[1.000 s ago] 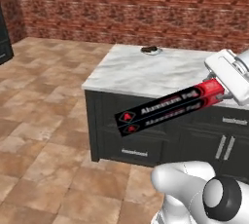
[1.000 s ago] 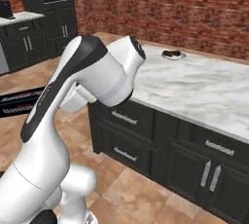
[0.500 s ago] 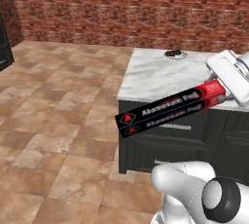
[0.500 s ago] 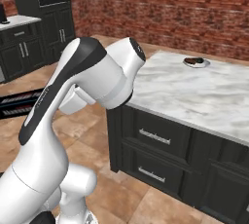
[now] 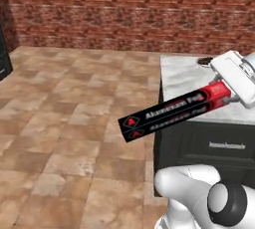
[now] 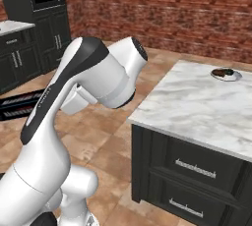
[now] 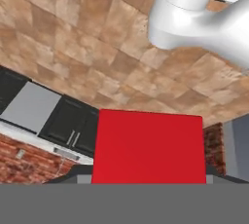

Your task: Retrieve the tupperware and aluminum foil from the cabinet and place them on the dining counter near the plate with eggplant and sweet potato to prepare for storing leftovers.

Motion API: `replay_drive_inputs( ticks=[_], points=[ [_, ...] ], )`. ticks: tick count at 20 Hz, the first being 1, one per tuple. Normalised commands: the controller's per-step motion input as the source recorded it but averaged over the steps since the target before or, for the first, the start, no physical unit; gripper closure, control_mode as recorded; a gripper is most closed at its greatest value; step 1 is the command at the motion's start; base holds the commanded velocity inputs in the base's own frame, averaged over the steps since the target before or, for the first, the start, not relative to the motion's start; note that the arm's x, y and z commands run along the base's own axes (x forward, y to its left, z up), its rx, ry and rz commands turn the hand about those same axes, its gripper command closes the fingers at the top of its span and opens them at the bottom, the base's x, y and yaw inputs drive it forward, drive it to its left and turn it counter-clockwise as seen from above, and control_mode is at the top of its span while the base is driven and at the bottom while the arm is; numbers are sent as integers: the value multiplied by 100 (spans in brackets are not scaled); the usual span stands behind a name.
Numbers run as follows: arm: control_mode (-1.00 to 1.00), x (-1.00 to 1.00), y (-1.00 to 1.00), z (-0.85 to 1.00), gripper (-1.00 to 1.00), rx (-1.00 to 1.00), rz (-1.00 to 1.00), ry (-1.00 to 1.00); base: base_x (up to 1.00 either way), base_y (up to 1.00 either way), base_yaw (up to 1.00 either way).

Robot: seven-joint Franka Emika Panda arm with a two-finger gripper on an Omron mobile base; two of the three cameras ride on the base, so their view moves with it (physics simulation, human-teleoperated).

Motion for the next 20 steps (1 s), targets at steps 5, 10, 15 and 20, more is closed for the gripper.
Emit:
replay_drive_inputs(
  ticks=[5, 10, 15, 20],
  points=[
    [100, 0, 0, 0, 100, 0, 0, 0, 65, 100, -44],
    [100, 0, 0, 0, 100, 0, 0, 0, 60, 95, -62],
    [100, 0, 0, 0, 100, 0, 0, 0, 64, 96, -59],
    [100, 0, 0, 0, 100, 0, 0, 0, 81, 97, -54]
  ],
)
